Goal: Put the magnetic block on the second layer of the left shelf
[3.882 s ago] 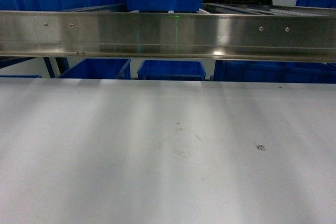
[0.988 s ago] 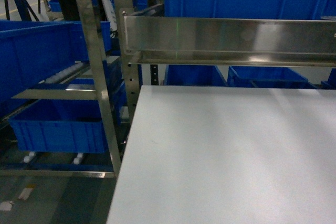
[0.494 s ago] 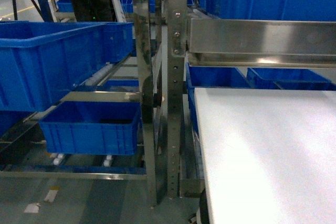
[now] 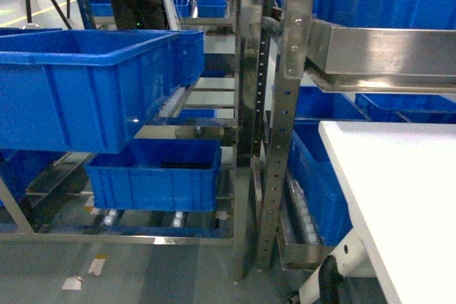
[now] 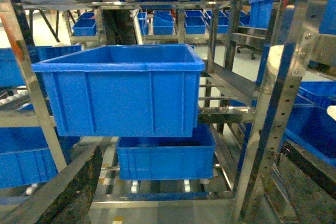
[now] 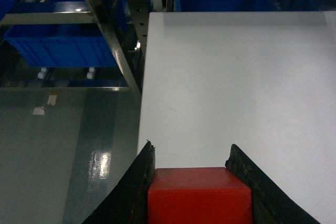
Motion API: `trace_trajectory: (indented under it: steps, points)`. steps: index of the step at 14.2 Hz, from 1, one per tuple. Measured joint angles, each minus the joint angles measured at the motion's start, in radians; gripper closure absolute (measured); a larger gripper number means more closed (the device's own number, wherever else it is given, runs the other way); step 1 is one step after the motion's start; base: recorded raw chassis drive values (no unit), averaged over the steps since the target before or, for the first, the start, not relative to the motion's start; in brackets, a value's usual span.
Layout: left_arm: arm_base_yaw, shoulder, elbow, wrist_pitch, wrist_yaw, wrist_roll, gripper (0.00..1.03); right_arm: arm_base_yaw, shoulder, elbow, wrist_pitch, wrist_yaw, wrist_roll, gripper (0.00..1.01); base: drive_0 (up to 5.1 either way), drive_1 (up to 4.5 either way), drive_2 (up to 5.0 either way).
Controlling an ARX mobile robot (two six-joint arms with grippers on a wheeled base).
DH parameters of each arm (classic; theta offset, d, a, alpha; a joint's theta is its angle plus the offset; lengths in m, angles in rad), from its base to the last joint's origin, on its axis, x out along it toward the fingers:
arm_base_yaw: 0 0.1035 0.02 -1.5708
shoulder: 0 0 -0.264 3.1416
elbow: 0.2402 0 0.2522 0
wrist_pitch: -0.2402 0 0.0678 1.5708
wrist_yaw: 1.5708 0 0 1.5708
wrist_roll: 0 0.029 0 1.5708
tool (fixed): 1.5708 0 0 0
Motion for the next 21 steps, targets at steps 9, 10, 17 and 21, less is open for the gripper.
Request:
trace_trajectory:
  steps: [9, 10, 17, 21]
  points:
    - [0.0, 0.0, 0.0, -0.001, 0.0, 0.0, 0.05, 0.0, 0.0, 0.0, -0.001, -0.001, 0.0, 0.68, -5.0, 2.44, 2.4]
    - [0.0, 0.0, 0.0, 0.0, 0.001, 0.0, 0.05, -0.001, -0.001, 0.0, 0.0, 0.001, 0.0, 0.68, -4.9, 2.52, 2.5]
    - [0.0, 0.0, 0.0, -0.007, -0.007, 0.0, 0.05, 0.008, 0.0, 0.0, 0.004, -0.009, 0.0, 0.68, -2.8, 1.42, 1.4]
    - [0.0, 0.0, 0.0, 0.0, -0.001, 0.0, 0.05, 0.0, 0.0, 0.0, -0.002, 0.002, 0.0, 0.68, 0.0, 0.0, 0.0]
